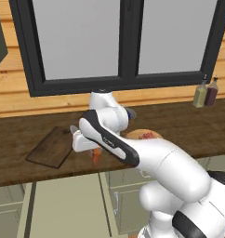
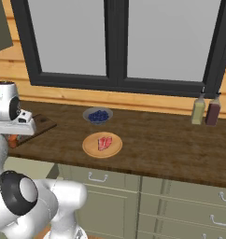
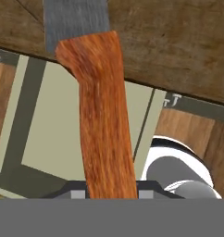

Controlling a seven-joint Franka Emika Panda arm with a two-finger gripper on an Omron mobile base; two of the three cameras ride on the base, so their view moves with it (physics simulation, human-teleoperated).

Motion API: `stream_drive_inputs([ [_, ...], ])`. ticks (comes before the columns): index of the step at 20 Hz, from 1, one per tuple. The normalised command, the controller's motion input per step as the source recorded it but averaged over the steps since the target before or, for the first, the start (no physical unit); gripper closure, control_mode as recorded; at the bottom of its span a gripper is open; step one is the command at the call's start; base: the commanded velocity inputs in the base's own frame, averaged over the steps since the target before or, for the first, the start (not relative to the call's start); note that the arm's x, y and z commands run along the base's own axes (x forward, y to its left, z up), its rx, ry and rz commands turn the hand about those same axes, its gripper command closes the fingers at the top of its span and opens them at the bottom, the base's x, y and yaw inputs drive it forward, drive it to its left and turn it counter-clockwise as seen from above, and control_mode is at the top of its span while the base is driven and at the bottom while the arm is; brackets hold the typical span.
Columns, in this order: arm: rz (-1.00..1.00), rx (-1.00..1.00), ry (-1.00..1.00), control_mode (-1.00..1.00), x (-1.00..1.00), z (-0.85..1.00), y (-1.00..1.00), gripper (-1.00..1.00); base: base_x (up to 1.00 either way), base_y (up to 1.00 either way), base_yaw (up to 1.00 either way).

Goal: Pick up the knife from the drawer and place it on the cutting board. Then place the meat from the plate to the cutting board.

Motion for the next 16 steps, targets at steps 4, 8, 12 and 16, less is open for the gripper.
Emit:
stream_drive_inputs([
  [4, 0.24, 0.03, 0.09, -1.0, 0.28, -0.04, 0.17, 1.0, 0.0, 0.0, 0.0],
  [8, 0.21, 0.0, -0.01, -1.0, 0.02, -0.11, 0.25, 1.0, 0.0, 0.0, 0.0],
  [12, 0.14, 0.0, -0.07, -1.0, 0.14, -0.17, 0.26, 1.0, 0.0, 0.0, 0.0],
  [16, 0.12, 0.0, -0.03, -1.0, 0.34, -0.29, 0.13, 1.0, 0.0, 0.0, 0.0],
])
